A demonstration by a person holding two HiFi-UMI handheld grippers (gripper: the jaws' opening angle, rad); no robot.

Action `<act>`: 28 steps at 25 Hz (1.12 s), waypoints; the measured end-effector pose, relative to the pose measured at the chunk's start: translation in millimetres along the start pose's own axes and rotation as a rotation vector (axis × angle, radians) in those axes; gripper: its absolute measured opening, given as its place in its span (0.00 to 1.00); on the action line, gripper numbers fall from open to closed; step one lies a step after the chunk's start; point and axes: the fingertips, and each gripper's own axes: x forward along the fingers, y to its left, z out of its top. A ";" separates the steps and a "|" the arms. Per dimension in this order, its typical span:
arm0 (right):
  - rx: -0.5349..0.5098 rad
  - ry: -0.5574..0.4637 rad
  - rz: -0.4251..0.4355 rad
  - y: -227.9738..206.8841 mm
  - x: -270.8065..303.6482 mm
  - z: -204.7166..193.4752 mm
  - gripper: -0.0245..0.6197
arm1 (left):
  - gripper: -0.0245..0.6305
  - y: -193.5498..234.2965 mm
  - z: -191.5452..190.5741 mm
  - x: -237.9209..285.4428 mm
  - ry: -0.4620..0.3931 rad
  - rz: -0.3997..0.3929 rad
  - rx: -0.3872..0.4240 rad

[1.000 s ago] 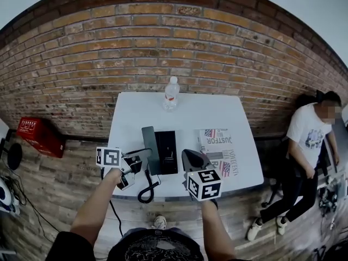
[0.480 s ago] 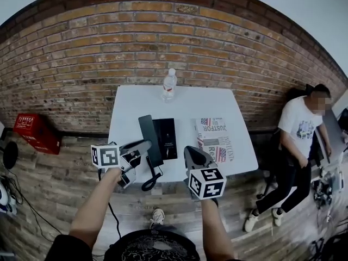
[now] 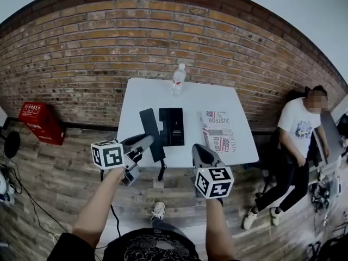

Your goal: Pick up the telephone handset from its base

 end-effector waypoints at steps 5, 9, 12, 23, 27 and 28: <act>-0.009 -0.022 -0.013 20.4 -28.3 -2.2 0.04 | 0.15 -22.9 -11.9 -33.5 -0.034 0.029 0.043; -0.016 -0.034 -0.010 36.6 -47.6 -4.1 0.04 | 0.15 -38.2 -22.7 -54.8 -0.055 0.046 0.056; -0.024 -0.041 -0.014 44.5 -60.7 -5.4 0.04 | 0.15 -47.9 -30.2 -67.5 -0.060 0.063 0.075; -0.034 -0.049 -0.032 60.9 -95.2 -16.8 0.04 | 0.15 -69.3 -54.6 -98.4 -0.071 0.111 0.115; -0.038 -0.052 -0.027 64.1 -102.9 -16.4 0.04 | 0.15 -74.5 -58.4 -101.5 -0.069 0.115 0.120; -0.037 -0.054 -0.025 64.7 -104.7 -15.7 0.04 | 0.15 -75.9 -58.7 -101.5 -0.068 0.113 0.120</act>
